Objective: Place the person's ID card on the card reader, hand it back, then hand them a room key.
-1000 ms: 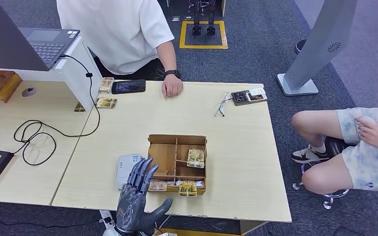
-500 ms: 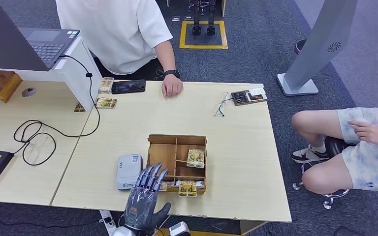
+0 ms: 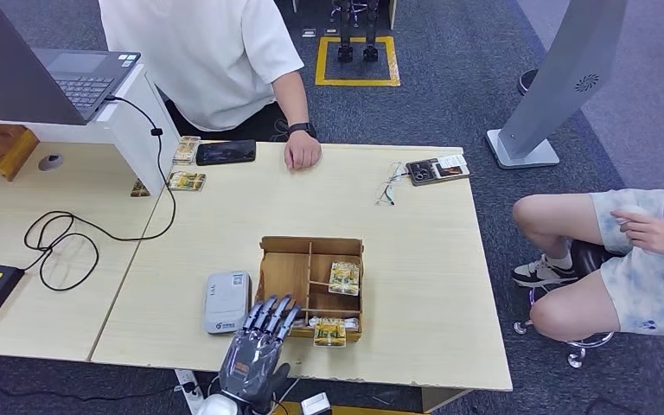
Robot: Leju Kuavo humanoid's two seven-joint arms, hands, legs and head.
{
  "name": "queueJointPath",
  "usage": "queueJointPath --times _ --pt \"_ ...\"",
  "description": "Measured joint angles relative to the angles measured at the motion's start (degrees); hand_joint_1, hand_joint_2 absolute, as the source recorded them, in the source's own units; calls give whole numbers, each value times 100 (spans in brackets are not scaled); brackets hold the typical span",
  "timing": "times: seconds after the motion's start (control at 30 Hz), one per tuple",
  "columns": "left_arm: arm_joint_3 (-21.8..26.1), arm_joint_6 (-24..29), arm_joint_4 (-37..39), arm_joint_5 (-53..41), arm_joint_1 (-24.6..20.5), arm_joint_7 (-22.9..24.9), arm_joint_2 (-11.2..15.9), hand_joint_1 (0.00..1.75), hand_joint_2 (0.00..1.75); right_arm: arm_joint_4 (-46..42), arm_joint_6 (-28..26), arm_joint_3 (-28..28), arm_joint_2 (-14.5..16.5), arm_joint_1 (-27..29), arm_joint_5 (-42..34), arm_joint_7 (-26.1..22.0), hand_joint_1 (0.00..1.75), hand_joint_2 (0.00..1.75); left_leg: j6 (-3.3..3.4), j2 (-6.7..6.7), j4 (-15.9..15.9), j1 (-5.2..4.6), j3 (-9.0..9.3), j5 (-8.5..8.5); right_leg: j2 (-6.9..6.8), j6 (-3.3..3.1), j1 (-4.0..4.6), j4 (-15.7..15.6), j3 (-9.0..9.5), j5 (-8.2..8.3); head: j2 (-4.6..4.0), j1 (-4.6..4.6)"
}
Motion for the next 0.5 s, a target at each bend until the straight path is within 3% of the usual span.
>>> queueJointPath --times 0.5 --pt "43 951 -226 -331 166 -1 -9 0 175 2 -32 -87 0 4 -55 -2 0 175 0 0 0 0 -1 0 0 0 0 0 0 0 0 0"
